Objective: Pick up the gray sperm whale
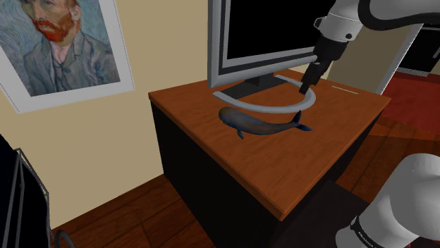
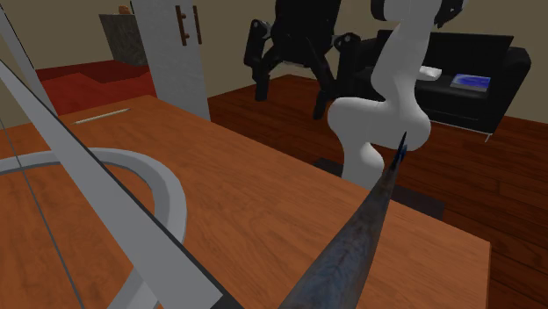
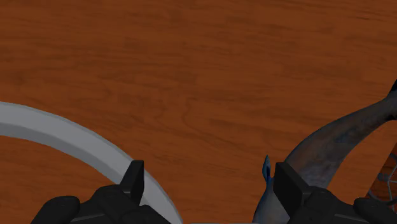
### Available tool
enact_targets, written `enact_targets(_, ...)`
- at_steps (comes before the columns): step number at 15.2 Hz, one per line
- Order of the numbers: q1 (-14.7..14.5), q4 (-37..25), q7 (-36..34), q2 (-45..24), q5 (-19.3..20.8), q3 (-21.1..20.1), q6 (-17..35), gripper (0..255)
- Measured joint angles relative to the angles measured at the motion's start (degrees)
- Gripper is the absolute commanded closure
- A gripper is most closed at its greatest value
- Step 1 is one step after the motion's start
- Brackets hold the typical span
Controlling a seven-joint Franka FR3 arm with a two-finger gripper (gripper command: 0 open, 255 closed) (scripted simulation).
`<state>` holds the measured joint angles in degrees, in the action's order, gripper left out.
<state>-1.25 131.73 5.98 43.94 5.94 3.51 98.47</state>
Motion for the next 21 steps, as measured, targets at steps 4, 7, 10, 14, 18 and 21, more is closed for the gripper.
enact_targets(4,-0.54,0.27,-2.39,-2.18,-0.93,-1.85,1.06,0)
enact_targets(7,-1.53,1.15,-6.42,-4.99,-2.49,-5.03,2.79,0)
enact_targets(10,-2.28,0.99,-9.91,-8.64,-3.70,-7.64,4.37,0)
enact_targets(14,-3.41,-1.17,-15.09,-15.02,-5.26,-11.57,6.07,0)
enact_targets(18,-3.89,0.01,-17.35,-17.74,-5.82,-13.15,8.94,0)
enact_targets(21,-3.89,1.77,-17.53,-18.26,-5.81,-13.27,11.17,0)
